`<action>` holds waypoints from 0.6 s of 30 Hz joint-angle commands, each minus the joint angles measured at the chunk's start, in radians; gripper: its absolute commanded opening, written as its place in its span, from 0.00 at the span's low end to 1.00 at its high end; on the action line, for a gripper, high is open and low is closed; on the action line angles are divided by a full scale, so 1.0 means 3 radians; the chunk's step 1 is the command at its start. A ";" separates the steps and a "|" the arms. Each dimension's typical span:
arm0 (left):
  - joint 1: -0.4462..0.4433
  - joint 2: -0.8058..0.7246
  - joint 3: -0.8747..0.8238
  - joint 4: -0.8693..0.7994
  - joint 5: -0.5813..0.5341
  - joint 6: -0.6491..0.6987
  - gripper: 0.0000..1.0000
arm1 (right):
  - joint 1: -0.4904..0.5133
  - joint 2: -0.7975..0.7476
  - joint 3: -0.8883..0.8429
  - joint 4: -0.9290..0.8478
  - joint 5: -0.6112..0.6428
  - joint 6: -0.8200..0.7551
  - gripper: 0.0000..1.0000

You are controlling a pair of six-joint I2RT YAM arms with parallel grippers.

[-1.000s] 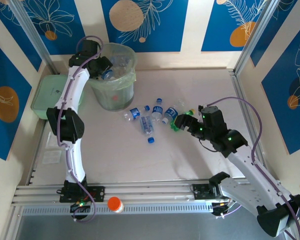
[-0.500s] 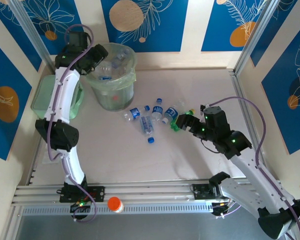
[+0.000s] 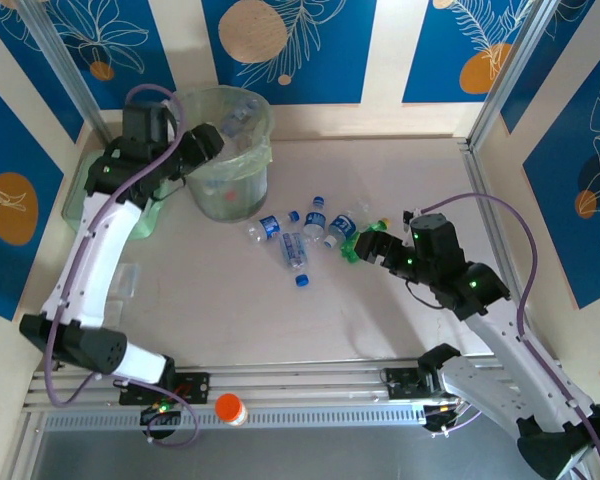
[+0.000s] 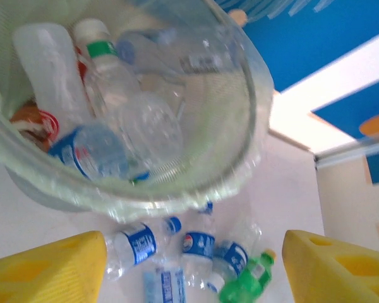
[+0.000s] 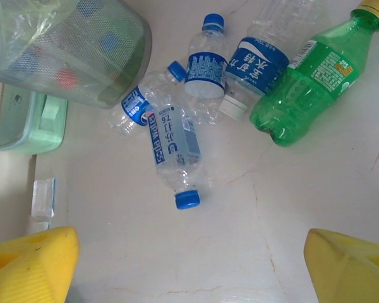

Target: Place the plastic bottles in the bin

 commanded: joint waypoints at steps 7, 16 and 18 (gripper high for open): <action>-0.0443 -0.0806 -0.1013 0.0367 0.0673 0.0817 0.71 | 0.0017 0.0463 0.0329 -0.0369 0.0144 -0.0282 0.90; -0.0621 -0.1446 -0.2003 0.0907 0.0484 0.1231 0.72 | -0.0346 0.1262 0.0396 -0.0360 0.0191 0.0501 0.87; -0.0672 -0.1549 -0.2154 0.1041 0.0410 0.1266 0.72 | -0.0498 0.1425 0.0345 -0.0240 0.0092 0.0683 0.86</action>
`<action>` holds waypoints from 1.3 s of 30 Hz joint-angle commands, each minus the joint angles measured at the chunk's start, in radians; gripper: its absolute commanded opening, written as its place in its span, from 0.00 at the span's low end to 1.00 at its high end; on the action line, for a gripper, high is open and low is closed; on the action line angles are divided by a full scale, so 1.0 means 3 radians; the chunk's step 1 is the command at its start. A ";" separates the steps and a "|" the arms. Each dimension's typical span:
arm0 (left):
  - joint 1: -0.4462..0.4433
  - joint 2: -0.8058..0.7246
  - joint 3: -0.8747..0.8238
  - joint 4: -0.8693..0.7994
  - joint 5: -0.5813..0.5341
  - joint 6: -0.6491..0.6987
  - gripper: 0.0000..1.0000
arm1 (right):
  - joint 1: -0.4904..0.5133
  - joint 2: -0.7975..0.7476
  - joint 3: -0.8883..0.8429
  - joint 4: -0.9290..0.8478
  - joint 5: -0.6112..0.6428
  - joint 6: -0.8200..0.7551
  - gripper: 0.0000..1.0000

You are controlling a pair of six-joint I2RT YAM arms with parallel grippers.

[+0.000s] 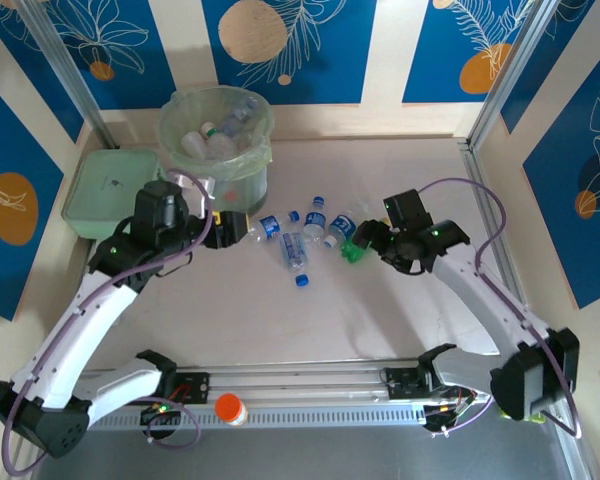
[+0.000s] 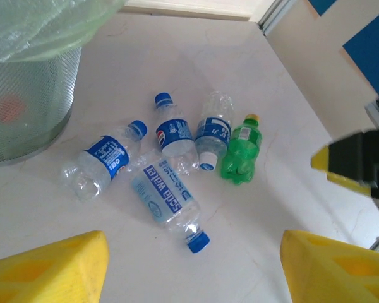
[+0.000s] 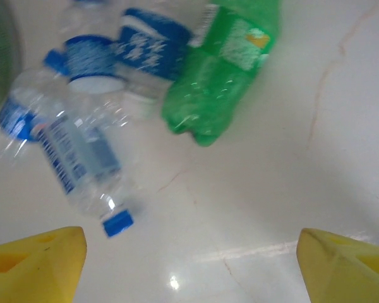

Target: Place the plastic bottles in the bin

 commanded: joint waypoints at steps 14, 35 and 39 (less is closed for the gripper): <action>-0.0272 -0.0245 -0.0445 0.0555 -0.0218 0.0219 0.71 | -0.0588 0.1493 0.0392 0.0646 -0.0409 0.0634 0.84; -0.0420 -0.0298 -0.0476 0.0550 -0.0393 0.0347 0.72 | -0.0777 0.1932 0.0387 0.0929 -0.0604 0.0601 0.65; -0.0428 -0.0287 -0.0479 0.0553 -0.0403 0.0368 0.72 | -0.0801 0.1732 0.0251 0.0944 -0.0614 0.0595 0.58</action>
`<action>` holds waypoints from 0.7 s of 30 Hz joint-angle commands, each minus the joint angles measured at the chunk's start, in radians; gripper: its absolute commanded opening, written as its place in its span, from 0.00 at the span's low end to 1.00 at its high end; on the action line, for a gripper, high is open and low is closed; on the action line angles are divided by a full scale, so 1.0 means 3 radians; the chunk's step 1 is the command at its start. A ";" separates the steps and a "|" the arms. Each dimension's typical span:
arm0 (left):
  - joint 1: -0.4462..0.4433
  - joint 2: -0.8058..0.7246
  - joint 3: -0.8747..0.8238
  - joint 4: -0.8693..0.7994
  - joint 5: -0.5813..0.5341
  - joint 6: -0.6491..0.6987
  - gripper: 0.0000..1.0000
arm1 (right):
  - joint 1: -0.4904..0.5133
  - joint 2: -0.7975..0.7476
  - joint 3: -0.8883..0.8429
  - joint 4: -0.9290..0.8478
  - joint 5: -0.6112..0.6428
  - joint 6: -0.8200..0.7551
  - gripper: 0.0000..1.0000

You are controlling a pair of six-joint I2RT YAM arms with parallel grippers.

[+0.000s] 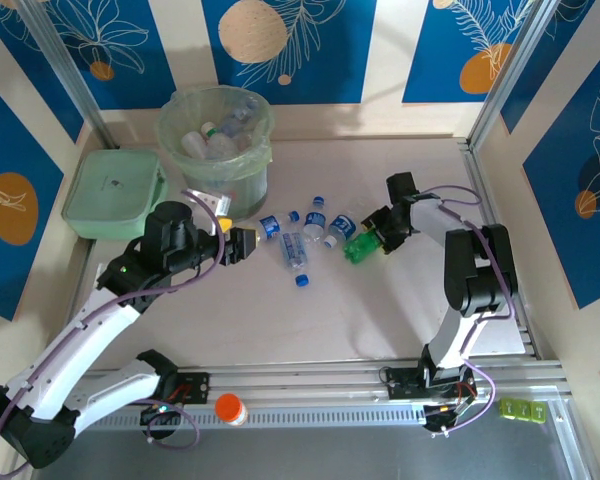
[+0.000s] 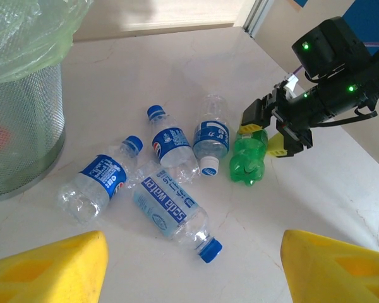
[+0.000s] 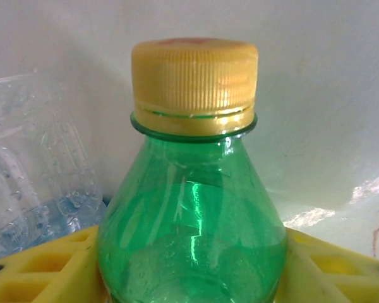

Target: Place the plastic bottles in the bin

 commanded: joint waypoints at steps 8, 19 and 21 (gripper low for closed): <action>-0.0054 0.0046 -0.0066 0.0180 0.0059 -0.0004 0.82 | 0.0004 -0.1029 -0.0549 0.0006 -0.0199 -0.0118 0.57; -0.0353 0.0844 0.0517 0.0034 0.0885 -0.0544 0.92 | 0.0427 -0.2581 -0.0898 0.0491 -0.0715 -0.0734 0.56; -0.0479 0.1029 0.0704 -0.0043 0.0940 -0.0536 0.93 | 0.0544 -0.2731 -0.0883 0.0555 -0.0777 -0.0776 0.55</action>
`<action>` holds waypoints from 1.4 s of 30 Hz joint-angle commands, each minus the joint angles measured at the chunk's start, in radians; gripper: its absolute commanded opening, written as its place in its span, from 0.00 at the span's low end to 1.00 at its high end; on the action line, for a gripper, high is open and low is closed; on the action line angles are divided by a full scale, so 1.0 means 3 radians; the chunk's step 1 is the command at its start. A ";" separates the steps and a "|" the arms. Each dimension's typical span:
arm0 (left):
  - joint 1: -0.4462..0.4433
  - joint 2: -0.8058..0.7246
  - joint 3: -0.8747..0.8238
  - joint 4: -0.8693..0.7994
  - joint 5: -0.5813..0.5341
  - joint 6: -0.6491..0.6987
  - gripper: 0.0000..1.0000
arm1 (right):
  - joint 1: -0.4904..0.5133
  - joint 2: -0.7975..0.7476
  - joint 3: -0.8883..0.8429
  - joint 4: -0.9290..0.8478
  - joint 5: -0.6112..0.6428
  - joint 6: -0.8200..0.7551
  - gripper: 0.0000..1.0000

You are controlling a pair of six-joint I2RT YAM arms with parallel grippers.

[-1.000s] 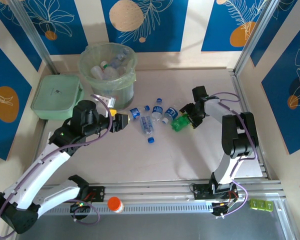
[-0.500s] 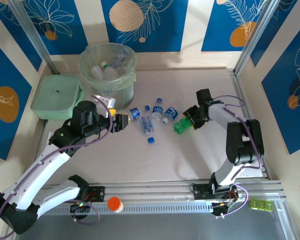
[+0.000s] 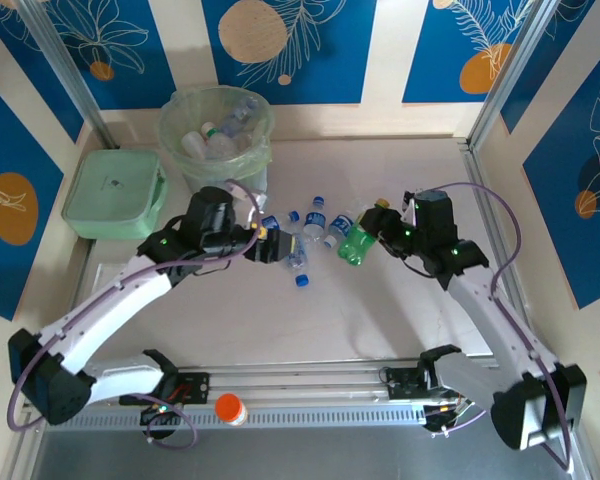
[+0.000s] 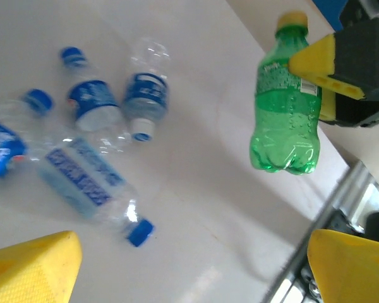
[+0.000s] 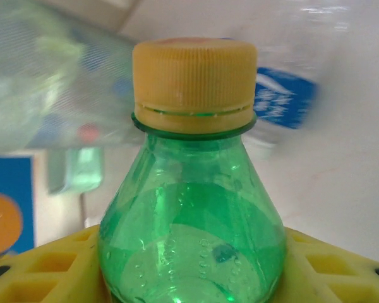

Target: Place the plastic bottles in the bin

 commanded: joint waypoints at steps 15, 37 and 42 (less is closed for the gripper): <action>-0.0477 0.0676 0.0513 0.0549 0.0859 -0.0319 0.95 | 0.0564 -0.0595 -0.0034 0.0610 -0.0516 -0.0133 0.54; -0.0618 0.0773 0.0454 0.1280 0.1397 -0.0586 0.57 | 0.0623 -0.0777 -0.0313 0.1130 -0.0691 0.0338 0.53; -0.0617 0.0747 0.0480 0.1223 0.1373 -0.0543 0.51 | 0.0646 -0.0783 -0.0296 0.1064 -0.0619 0.0298 0.56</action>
